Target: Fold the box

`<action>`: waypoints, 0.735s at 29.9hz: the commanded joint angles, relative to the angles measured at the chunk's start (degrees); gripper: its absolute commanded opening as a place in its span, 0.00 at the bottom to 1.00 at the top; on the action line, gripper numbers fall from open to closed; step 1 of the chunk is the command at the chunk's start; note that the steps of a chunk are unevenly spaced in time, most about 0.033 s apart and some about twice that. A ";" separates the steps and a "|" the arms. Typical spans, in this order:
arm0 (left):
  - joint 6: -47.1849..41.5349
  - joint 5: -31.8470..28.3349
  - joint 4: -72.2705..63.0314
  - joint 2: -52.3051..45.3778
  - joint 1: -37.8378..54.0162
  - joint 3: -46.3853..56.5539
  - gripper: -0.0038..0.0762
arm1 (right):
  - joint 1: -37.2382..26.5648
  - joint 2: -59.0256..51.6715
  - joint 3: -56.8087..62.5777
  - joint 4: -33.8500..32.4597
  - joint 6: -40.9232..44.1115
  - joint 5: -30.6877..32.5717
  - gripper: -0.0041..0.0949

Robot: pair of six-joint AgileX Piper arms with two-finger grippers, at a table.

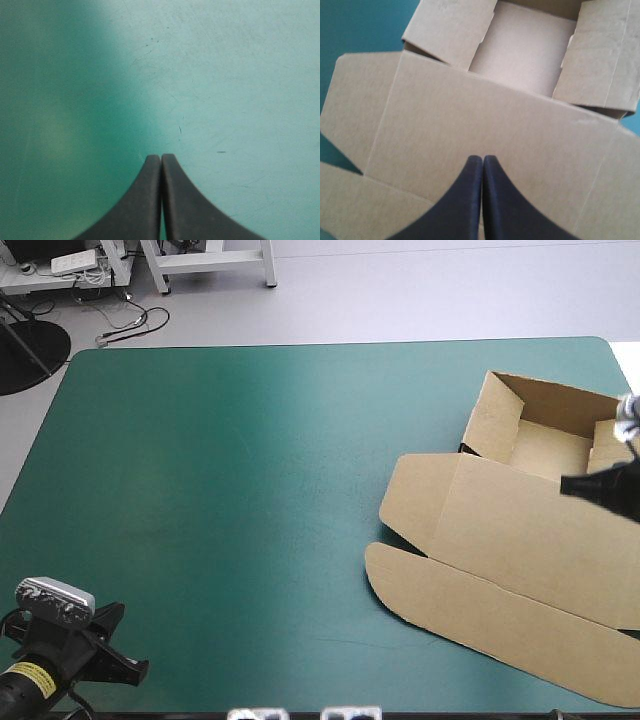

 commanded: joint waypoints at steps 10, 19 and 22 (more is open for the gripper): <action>0.17 -8.04 -0.18 0.59 -0.28 3.75 0.04 | 1.29 -29.72 29.15 0.89 -0.37 -7.02 0.03; -0.49 -8.04 -0.26 0.59 -0.28 3.75 0.04 | 1.29 -38.32 37.40 0.89 -0.37 -7.10 0.03; -0.49 -8.04 -0.26 0.59 -0.28 3.75 0.04 | 1.29 -39.71 38.63 0.77 -0.37 -7.60 0.03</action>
